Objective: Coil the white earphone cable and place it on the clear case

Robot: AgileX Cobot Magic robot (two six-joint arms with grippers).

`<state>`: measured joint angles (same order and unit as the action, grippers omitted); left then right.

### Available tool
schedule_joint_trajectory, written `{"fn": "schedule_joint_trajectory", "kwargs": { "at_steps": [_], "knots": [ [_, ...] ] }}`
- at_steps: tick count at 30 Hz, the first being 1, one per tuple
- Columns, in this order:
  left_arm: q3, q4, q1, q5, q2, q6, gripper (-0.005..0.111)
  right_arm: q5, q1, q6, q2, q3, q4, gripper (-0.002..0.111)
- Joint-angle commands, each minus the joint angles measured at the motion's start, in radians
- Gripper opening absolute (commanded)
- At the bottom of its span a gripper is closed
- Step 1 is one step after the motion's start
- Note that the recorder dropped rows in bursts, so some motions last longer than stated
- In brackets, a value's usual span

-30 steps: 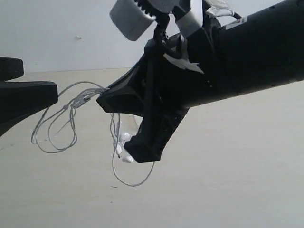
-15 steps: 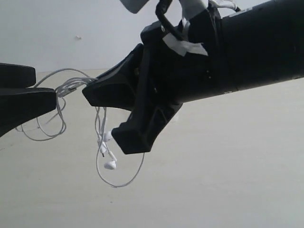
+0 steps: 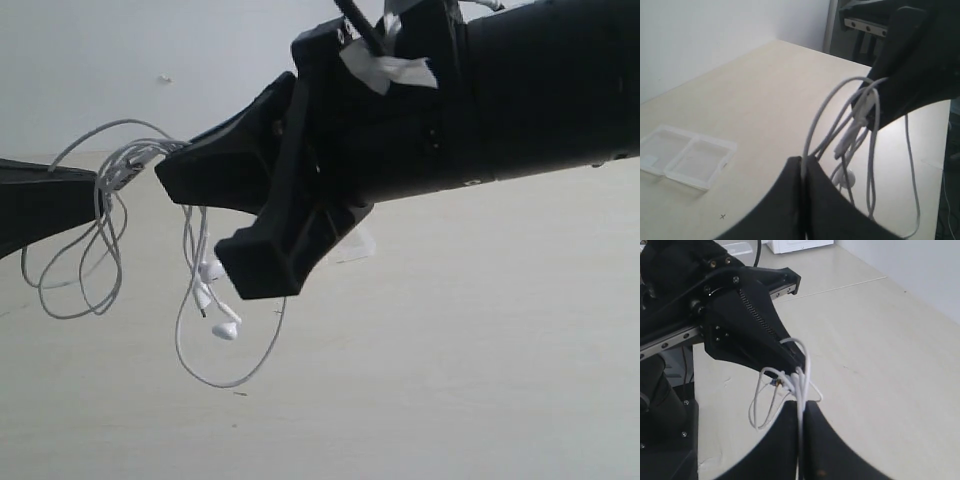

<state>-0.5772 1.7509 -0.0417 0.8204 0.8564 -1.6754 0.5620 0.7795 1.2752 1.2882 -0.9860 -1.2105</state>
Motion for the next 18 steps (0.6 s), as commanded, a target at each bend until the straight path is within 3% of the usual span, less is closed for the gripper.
{"fn": "schedule_joint_trajectory", "kwargs": {
  "at_steps": [1, 18],
  "knots": [
    [-0.003, -0.006, 0.001, 0.005, 0.005, 0.001, 0.000, -0.007, 0.000, 0.032, -0.008, 0.001, -0.053, 0.000],
    [0.053, -0.098, 0.001, 0.020, 0.011, 0.055, 0.000, 0.019, 0.000, 0.260, -0.006, 0.001, -0.374, 0.000]
  ]
}}
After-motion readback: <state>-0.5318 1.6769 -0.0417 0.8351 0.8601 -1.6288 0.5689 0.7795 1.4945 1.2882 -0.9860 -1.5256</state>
